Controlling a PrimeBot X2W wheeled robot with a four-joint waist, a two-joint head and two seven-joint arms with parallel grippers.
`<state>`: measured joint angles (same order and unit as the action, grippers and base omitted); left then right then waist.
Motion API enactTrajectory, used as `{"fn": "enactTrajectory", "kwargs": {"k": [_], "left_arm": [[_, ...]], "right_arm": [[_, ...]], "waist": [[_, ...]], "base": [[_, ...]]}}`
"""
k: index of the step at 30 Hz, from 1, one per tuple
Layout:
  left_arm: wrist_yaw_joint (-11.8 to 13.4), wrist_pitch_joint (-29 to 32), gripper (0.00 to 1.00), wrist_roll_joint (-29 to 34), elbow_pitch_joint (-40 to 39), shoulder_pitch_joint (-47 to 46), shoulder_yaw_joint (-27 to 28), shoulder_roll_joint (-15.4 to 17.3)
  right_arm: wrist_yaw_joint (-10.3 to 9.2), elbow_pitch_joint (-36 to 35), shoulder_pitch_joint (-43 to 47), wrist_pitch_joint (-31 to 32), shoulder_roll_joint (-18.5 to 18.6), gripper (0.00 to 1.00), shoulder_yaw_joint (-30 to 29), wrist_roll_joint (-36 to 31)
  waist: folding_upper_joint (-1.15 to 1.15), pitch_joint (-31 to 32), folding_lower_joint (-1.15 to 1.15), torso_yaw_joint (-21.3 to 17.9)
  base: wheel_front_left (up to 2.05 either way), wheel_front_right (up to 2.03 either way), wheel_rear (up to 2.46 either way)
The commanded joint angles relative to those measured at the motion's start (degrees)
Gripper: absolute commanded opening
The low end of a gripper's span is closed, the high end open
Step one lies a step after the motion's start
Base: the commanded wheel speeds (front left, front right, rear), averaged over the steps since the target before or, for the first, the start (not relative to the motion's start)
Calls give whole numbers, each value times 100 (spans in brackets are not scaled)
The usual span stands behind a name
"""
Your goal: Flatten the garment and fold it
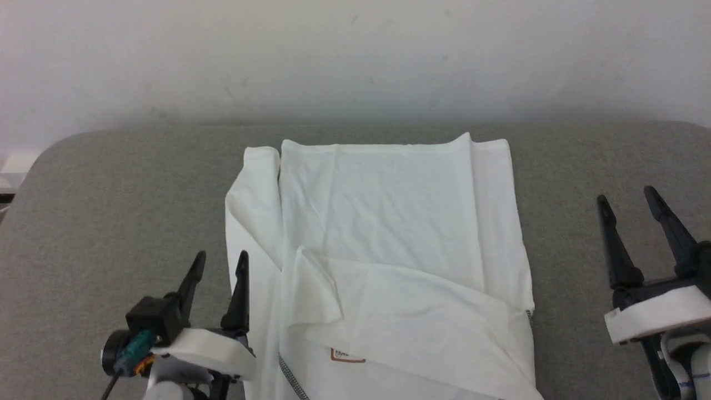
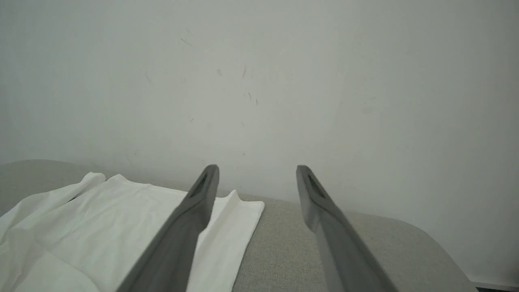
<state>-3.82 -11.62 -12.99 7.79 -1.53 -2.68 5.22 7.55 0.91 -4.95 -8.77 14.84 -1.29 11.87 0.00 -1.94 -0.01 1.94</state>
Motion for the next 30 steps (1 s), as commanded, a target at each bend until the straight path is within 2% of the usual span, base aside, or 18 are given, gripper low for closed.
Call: {"fn": "enactTrajectory", "kwargs": {"k": [1,7,14,20,23,27,30], "left_arm": [[6,66,100,45,15,-189,15,78],[-140,1187,100,14,253,-1191,16,658],[-337,2952,100,-439,1037,-2932,-84,1626],[-364,4140,100,-1173,1637,-4145,-738,2291],[-365,4577,100,-1473,1892,-4539,-893,2559],[-350,4972,100,-1344,2400,-4874,-963,2953],[-351,5144,100,-1363,2673,-5026,-978,3050]], "right_arm": [[-6,-84,63,-26,-70,100,-64,-52],[-6,-695,385,54,-590,100,-486,-174],[-6,-927,271,44,-677,100,-549,-166],[-6,-833,131,-79,-776,100,-467,-136],[-6,-776,74,-136,-808,100,-412,-140],[-6,-716,16,-203,-838,100,-368,-131],[-6,-652,-10,-238,-859,100,-362,-124]], "waist": [[0,-265,1,-296],[0,-859,1,-719],[0,-1646,1,-1195],[0,-2129,1,-1497],[0,-2304,1,-1614],[0,-2474,1,-1745],[0,-2554,1,-1804]], "base": [[0,0,0],[0,0,0],[0,0,0],[0,0,0],[0,0,0],[0,0,0],[0,0,0]]}}
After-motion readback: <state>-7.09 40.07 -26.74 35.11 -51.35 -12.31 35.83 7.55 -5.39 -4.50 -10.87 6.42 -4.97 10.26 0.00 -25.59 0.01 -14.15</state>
